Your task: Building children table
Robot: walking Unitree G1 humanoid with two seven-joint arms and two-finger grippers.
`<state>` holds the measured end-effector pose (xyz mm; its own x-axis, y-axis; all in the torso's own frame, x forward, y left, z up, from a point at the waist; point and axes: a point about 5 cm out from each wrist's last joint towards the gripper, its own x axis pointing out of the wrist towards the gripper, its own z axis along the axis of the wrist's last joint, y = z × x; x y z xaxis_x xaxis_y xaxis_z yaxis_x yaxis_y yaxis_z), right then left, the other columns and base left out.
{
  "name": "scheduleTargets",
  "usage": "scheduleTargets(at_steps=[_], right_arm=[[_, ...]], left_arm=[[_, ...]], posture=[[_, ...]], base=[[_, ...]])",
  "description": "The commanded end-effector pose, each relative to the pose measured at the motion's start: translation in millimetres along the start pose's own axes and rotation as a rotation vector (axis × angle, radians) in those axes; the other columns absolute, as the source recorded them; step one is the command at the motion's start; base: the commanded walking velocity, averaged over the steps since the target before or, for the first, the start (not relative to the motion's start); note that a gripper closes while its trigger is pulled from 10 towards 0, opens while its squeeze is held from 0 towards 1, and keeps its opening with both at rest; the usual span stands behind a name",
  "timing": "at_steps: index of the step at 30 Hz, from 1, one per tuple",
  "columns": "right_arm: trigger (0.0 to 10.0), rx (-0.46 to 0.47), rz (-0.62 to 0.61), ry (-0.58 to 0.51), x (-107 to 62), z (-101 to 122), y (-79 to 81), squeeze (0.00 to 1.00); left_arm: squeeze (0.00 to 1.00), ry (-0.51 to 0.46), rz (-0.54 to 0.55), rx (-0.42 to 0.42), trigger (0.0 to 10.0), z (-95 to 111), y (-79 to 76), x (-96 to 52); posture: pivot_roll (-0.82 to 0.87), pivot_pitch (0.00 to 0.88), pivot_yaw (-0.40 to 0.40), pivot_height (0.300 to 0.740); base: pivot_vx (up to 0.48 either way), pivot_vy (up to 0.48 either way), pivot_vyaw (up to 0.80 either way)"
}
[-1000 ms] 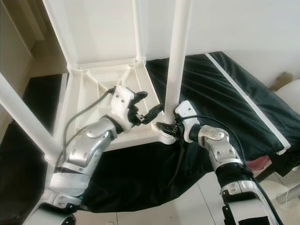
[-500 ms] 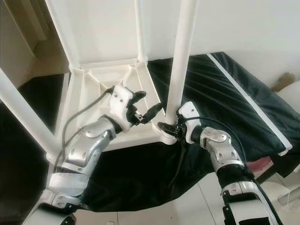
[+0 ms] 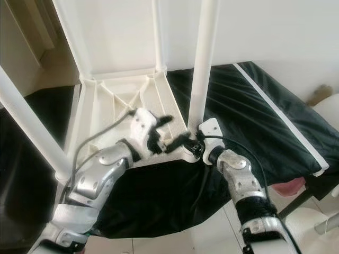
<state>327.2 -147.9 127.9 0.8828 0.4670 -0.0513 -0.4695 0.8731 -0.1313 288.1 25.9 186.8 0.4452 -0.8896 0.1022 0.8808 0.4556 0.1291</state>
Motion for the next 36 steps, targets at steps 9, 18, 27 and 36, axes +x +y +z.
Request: scheduleTargets(at_steps=[9, 18, 27, 36], right_arm=[[10.0, 0.100, -0.262, 0.165, -11.2, -28, 19.2, 0.00], [10.0, 0.185, -0.479, 0.163, -11.5, -24, 51.4, 0.00], [10.0, 0.135, -0.516, 0.176, -17.4, -20, 46.5, 0.00], [10.0, 0.118, -0.520, 0.159, -19.3, -16, 40.5, 0.95]], left_arm=[[0.00, 0.036, -0.091, 0.019, 10.0, -3, -8.4, -5.6], [0.00, 0.053, -0.053, 0.039, 10.0, -1, 8.0, -12.4], [0.00, 0.061, -0.057, 0.047, 10.0, -2, 4.6, -13.4], [0.00, 0.058, -0.063, 0.045, 10.0, -3, 3.4, -13.1]], posture=[[0.01, 0.000, 0.018, 0.740], [0.01, 0.000, 0.013, 0.740], [0.01, 0.000, 0.011, 0.740], [0.01, 0.000, 0.005, 0.740]], base=[[0.000, 0.000, 0.00], [0.000, 0.000, 0.00], [0.000, 0.000, 0.00], [0.000, 0.000, 0.00]])
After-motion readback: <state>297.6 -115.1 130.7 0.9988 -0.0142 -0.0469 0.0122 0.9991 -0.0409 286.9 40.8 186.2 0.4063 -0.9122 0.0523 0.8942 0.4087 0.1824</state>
